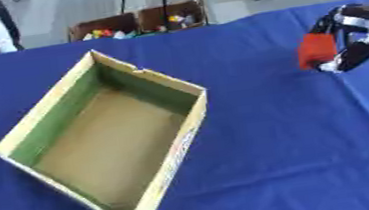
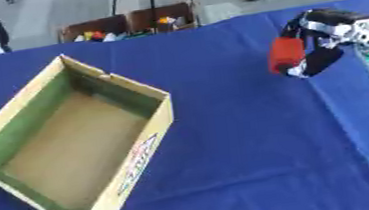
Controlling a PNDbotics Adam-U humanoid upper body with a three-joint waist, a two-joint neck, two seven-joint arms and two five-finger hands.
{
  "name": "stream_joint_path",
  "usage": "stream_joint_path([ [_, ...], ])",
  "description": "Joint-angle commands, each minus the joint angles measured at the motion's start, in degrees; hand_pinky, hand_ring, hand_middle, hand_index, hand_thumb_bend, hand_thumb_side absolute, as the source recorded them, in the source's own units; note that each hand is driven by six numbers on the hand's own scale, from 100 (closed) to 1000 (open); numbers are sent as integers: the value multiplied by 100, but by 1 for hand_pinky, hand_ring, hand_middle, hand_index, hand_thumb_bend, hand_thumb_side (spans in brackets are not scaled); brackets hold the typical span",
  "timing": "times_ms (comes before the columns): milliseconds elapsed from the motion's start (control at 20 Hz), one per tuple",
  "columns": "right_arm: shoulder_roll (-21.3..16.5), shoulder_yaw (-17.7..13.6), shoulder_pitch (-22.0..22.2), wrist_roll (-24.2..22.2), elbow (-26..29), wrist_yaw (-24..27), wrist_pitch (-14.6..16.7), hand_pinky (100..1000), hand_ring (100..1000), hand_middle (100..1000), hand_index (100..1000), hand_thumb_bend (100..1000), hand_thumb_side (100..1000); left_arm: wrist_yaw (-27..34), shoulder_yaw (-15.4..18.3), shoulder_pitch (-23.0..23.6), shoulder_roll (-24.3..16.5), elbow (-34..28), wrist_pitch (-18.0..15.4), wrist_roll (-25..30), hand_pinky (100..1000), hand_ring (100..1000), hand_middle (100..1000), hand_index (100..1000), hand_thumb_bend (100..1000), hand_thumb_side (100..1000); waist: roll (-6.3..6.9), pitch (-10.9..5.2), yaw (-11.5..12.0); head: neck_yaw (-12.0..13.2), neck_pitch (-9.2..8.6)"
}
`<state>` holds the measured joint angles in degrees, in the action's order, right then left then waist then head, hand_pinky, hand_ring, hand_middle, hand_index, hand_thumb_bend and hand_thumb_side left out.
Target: Pick up objects on the table and place them in the box.
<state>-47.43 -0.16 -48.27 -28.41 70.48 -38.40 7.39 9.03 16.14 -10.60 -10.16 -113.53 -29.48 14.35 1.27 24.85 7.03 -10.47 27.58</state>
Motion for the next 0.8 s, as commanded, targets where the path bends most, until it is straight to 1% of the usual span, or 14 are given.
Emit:
stream_joint_path([
  [50, -321, -132, -138, 73, 400, 202, -45, 460, 604, 507, 510, 114, 261, 17, 46, -15, -174, -107, 25, -12, 529, 634, 786, 878, 100, 716, -106, -274, -25, 6, -32],
  [250, -336, -112, -246, 91, 873, 411, -144, 458, 601, 506, 507, 130, 282, 47, 46, -17, -224, -107, 51, -27, 529, 634, 786, 879, 100, 717, -141, -329, -41, -14, -13],
  [450, -266, 4, -415, 79, 1401, 602, -284, 451, 596, 504, 504, 134, 293, 82, 42, -24, -269, -107, 67, -33, 529, 635, 786, 879, 100, 716, -180, -373, -21, -83, 19],
  [600, -93, 103, -625, 52, 1717, 743, -363, 447, 593, 503, 500, 149, 293, 114, 38, -23, -298, -107, 71, -41, 530, 635, 786, 879, 100, 715, -202, -409, 18, -140, 39],
  [800, 247, 253, -951, -48, 1965, 893, -437, 443, 590, 502, 497, 159, 295, 163, 29, -25, -335, -107, 83, -43, 530, 636, 786, 879, 100, 714, -233, -462, 79, -198, 60],
])
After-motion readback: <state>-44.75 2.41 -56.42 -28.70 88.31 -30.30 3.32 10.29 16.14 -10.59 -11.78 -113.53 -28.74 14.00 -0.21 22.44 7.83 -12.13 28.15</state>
